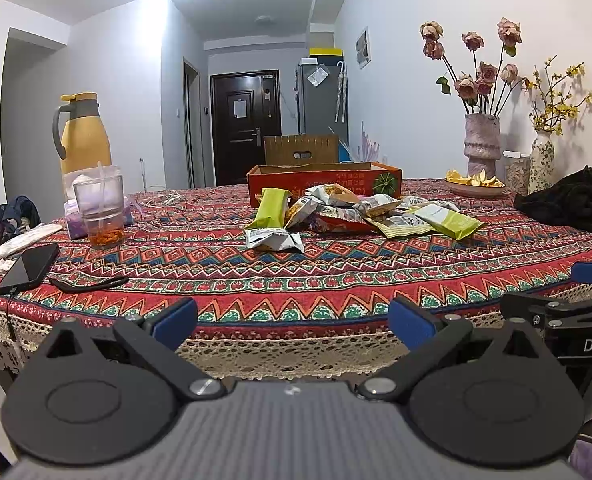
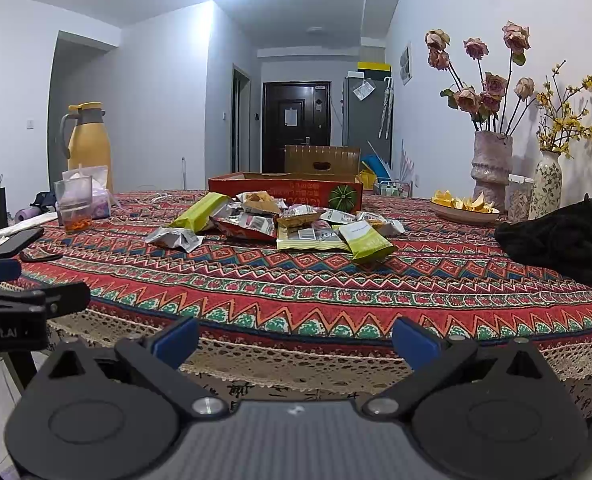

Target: Organize snacks

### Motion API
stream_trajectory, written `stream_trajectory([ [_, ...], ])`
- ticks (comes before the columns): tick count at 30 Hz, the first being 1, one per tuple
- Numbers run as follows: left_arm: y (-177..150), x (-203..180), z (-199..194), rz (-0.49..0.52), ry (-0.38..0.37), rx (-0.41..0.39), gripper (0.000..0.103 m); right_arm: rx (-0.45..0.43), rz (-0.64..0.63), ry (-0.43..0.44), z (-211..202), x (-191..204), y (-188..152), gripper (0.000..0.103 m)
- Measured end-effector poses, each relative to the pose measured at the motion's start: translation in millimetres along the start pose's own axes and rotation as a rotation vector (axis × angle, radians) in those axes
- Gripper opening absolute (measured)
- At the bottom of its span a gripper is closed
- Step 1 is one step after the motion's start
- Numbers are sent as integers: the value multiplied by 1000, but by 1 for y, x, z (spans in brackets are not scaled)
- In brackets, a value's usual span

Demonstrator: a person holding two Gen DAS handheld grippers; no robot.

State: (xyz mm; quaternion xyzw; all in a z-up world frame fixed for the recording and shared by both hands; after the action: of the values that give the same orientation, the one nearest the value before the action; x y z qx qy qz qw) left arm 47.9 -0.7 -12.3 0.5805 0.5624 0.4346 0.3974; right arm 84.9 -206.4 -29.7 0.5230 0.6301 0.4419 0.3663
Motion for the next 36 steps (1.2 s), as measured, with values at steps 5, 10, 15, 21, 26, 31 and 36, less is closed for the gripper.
stream_trajectory([
  [5, 0, -1, -1, 0, 2, -2, 103, -7, 3, 0, -1, -1, 1, 103],
  [10, 0, 0, 0, 0, 3, 0, 103, -4, 5, 1, -1, -1, 0, 103],
  [15, 1, 0, 0, -1, 2, -1, 103, -3, 6, 2, -1, -1, 0, 103],
  [21, 0, 0, 0, -2, 1, 0, 103, -3, 6, 2, 0, -1, 0, 103],
  [26, 1, 0, 0, -1, 1, 1, 103, -2, 12, 6, 0, -1, 0, 103],
  [31, 1, 1, 2, 0, 3, 3, 103, -2, 13, 7, 1, -1, 0, 103],
  [36, 7, 2, 9, -7, 15, 11, 103, -17, 4, 0, 4, -3, 8, 103],
])
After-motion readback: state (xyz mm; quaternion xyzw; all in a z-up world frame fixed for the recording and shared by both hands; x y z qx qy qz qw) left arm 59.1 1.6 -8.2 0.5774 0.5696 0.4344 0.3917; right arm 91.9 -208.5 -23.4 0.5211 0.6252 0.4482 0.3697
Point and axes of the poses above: each gripper's, at about its wrist camera, not at the fingertips, and z roughly the way its jaws point, x to its left, y to its top, the point moved 6 cm from there along z, roughly the way its jaws point
